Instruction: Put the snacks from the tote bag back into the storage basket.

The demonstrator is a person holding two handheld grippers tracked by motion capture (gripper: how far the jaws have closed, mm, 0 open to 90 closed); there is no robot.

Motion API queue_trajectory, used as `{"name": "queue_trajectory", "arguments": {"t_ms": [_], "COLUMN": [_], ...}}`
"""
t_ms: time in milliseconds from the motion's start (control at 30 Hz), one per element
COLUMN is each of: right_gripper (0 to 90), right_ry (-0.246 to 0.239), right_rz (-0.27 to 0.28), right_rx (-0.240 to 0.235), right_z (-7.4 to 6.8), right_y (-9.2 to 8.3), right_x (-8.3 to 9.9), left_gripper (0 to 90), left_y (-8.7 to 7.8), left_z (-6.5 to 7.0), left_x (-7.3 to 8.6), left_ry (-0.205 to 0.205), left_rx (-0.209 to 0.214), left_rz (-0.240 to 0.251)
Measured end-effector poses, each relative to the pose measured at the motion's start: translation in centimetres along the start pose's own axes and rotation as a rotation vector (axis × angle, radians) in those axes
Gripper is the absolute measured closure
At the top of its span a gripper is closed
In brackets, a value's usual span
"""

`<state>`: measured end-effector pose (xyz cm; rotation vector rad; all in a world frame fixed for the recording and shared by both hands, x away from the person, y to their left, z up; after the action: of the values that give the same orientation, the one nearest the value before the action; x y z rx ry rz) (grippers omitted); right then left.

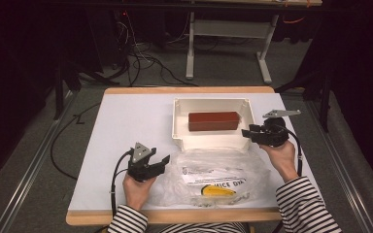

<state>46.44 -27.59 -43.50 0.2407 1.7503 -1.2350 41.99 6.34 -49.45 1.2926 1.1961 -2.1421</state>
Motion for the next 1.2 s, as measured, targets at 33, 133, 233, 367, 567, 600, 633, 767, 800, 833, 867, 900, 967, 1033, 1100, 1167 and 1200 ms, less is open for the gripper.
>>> {"name": "queue_trajectory", "arguments": {"t_ms": [33, 133, 233, 367, 567, 600, 633, 767, 800, 833, 867, 900, 967, 1033, 1100, 1167, 1200], "right_gripper": [55.4, 55.4, 55.4, 55.4, 55.4, 55.4, 55.3, 55.0, 54.9, 54.8, 54.8, 54.7, 54.7, 54.7, 54.6, 54.5, 54.5], "right_ry": [0.009, 0.013, 0.015, 0.027, 0.037, 0.039, 0.045, 0.055, 0.058, 0.057, 0.063, 0.060, 0.063, 0.060, 0.065, 0.068, 0.069], "right_rz": [0.000, 0.010, 0.017, 0.027, 0.049, 0.049, 0.052, 0.060, 0.058, 0.057, 0.057, 0.061, 0.064, 0.068, 0.074, 0.076, 0.079], "right_rx": [0.001, 0.002, 0.003, 0.003, 0.007, 0.007, 0.007, 0.007, 0.009, 0.010, 0.010, 0.012, 0.014, 0.022, 0.025, 0.030, 0.032], "right_z": [0.0, 0.1, 0.1, 0.2, 0.4, 0.4, 0.4, 0.6, 0.6, 0.6, 0.6, 0.6, 0.6, 0.7, 0.7, 0.8, 0.8], "right_y": [-0.2, -0.5, -0.8, -1.3, -2.1, -2.2, -2.3, -2.7, -2.8, -2.9, -3.0, -3.1, -3.3, -3.4, -3.6, -3.7, -3.8], "right_x": [0.1, 0.5, 0.8, 1.2, 1.9, 2.0, 2.2, 2.7, 2.9, 3.1, 3.2, 3.3, 3.5, 3.7, 3.9, 4.2, 4.4], "left_gripper": [37.7, 37.6, 37.5, 37.4, 37.3, 37.3, 37.3, 37.2, 37.2, 37.2, 37.2, 37.2, 37.1, 37.1, 37.1, 37.1, 37.1], "left_y": [-0.1, -0.2, -0.3, -0.4, -0.6, -0.7, -0.6, -0.8, -0.9, -1.0, -1.2, -1.3, -1.5, -1.6, -1.6, -1.6, -1.6], "left_z": [0.0, 0.0, -0.1, -0.1, -0.2, -0.2, -0.3, -0.1, -0.1, -0.1, -0.1, -0.2, -0.5, -0.7, -0.9, -1.1, -1.2], "left_x": [0.0, 0.0, 0.0, 0.0, 0.2, 0.2, 0.2, 0.4, 0.4, 0.4, 0.5, 0.5, 0.6, 0.7, 0.9, 0.9, 0.9], "left_ry": [0.001, 0.000, 0.000, -0.007, -0.018, -0.019, -0.020, -0.024, -0.022, -0.020, -0.020, -0.019, -0.030, -0.041, -0.049, -0.055, -0.057], "left_rx": [0.002, 0.003, 0.004, 0.005, 0.003, 0.003, 0.002, 0.003, 0.001, 0.000, -0.002, -0.004, -0.009, -0.009, -0.009, -0.011, -0.012], "left_rz": [-0.002, 0.000, 0.000, 0.007, 0.012, 0.011, 0.011, -0.003, -0.002, -0.003, -0.002, -0.003, 0.006, 0.010, 0.012, 0.015, 0.016]}}
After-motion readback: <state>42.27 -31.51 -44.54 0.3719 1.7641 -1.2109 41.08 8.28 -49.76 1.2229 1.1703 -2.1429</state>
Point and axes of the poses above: each handheld gripper's, and its own axes: y roughly forward along the jaws, x roughly out of its underside, z roughly to its right, the point moved 8 cm from there along y, roughly forward along the jaws, and after that the axes turned 6 degrees about -y, right-handed, at the moved point
